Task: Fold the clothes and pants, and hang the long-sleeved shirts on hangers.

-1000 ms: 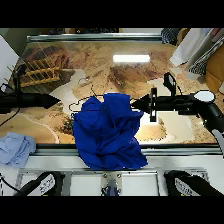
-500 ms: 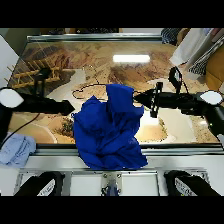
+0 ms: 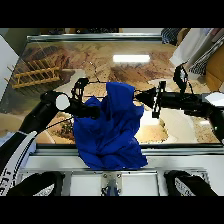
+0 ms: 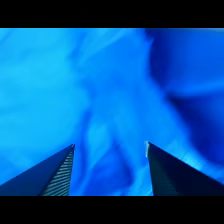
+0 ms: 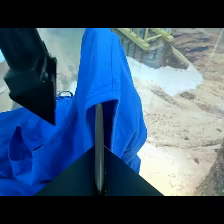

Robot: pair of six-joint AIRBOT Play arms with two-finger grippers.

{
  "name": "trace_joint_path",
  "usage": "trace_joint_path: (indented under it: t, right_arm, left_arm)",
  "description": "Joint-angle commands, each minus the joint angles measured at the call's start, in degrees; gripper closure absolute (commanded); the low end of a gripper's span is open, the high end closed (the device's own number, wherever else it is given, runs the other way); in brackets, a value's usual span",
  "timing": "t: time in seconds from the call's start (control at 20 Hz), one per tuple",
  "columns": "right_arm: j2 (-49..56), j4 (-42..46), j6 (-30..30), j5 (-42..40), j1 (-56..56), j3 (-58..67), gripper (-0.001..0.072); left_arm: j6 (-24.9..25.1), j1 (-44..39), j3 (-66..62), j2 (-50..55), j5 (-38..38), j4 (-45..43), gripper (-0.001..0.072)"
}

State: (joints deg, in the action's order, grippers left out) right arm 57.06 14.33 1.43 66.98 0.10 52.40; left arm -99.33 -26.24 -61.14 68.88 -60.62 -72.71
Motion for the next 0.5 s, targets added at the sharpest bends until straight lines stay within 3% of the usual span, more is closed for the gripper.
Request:
trace_joint_path:
  t: [0.0,0.4,0.45]
  right_arm:
    - [-0.61,-0.04,-0.02,-0.15,-0.02,0.04,0.0707]
    - [-0.74,-0.07,-1.51,-0.11,0.0,0.04,0.0707]
    - [-0.74,-0.04,-1.53,-0.11,0.0,0.04,0.0707]
  left_arm:
    - [-2.16,-1.05,-0.02,1.77,8.17,5.49,0.0242]
    - [-2.71,-1.03,-0.02,5.4,10.25,6.25,0.0244]
    - [-2.71,-1.03,-0.02,6.03,10.25,6.25,0.0327]
